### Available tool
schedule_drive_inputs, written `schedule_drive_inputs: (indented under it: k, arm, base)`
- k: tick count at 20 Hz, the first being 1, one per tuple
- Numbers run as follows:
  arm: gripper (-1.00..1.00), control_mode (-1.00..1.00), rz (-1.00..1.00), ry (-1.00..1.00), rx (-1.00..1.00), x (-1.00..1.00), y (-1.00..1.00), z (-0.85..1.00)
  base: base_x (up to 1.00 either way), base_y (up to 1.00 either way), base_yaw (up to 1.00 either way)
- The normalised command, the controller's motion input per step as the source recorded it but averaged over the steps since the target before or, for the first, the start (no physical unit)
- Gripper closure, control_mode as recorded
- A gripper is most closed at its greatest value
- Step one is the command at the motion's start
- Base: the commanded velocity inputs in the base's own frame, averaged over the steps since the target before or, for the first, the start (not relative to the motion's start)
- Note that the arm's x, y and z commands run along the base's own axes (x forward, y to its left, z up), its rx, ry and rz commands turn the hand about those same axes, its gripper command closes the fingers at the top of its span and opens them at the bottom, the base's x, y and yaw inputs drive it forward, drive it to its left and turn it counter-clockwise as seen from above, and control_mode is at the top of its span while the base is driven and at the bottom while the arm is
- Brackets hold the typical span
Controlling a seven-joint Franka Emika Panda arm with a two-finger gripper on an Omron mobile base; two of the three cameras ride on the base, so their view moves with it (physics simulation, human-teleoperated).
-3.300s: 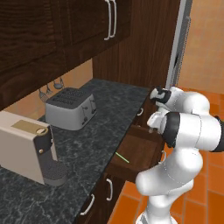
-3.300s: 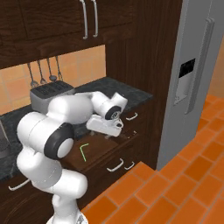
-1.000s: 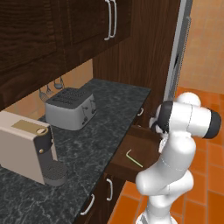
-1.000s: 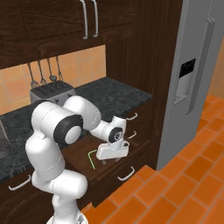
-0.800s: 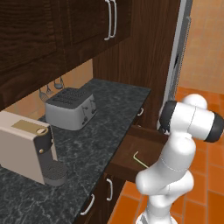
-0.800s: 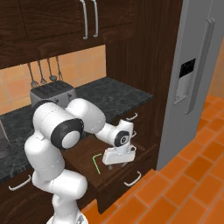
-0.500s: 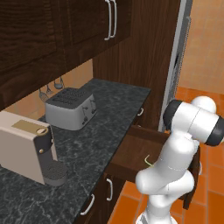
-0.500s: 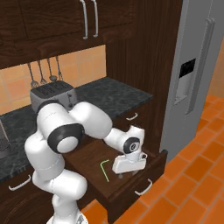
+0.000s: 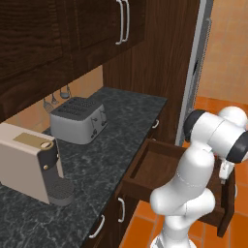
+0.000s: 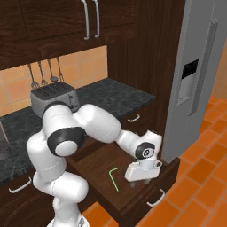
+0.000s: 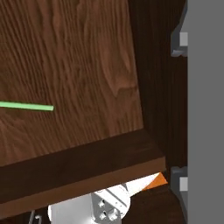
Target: Take a straw from the drawer in front and place it inside the glass cup on the dining counter.
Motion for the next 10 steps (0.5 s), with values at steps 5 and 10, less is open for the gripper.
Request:
schedule_drive_inputs:
  k: [5,10]
  arm:
    - [-1.0,-1.0,-0.21,0.0,0.04,0.17,0.76,0.43]
    - [-1.0,-1.0,-0.33,0.0,0.01,0.16,0.99,0.13]
  base:
    - [0.0,0.0,0.0]
    - [0.0,0.0,0.0]
